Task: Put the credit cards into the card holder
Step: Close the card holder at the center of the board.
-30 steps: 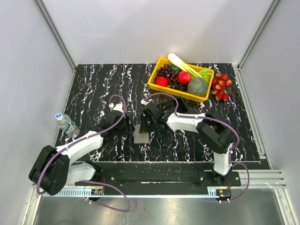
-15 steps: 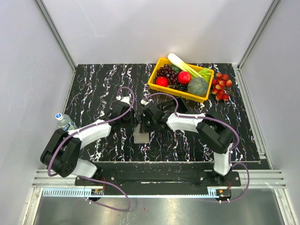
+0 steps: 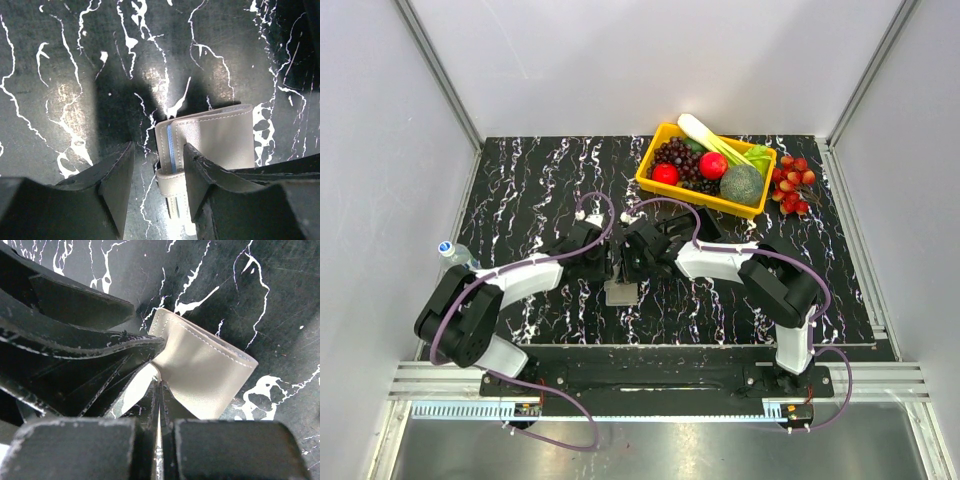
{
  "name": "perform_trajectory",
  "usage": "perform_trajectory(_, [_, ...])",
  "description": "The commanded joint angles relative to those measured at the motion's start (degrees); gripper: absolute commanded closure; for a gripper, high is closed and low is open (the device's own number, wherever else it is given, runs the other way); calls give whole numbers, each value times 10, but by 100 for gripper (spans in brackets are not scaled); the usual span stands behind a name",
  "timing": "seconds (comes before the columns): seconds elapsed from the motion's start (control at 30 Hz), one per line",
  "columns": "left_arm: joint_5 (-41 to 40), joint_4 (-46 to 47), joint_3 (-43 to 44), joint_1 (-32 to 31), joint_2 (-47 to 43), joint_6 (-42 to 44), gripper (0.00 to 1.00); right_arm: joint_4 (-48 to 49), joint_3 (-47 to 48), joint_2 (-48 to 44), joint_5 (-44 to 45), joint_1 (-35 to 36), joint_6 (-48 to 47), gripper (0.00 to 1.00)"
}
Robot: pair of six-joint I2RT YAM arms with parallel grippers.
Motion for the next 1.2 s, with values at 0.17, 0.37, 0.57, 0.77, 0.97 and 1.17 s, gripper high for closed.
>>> perform_trajectory(0.17, [-52, -64, 53, -33, 36, 16, 55, 10, -9, -8, 10, 2, 2, 99])
perform_trajectory(0.37, [-70, -73, 51, -47, 43, 14, 59, 11, -18, -30, 34, -1, 11, 98])
perform_trajectory(0.57, [-85, -75, 50, -51, 43, 7, 60, -12, -16, -34, 47, -2, 24, 98])
perform_trajectory(0.77, [-86, -75, 55, -51, 51, 10, 61, -5, -18, -29, 9, -1, 40, 100])
perform_trajectory(0.97, [-90, -76, 53, -51, 50, 7, 62, -30, -24, -31, 23, -1, 54, 100])
perform_trajectory(1.17, [-89, -77, 54, -51, 49, 7, 62, -48, -21, -19, 15, -1, 65, 100])
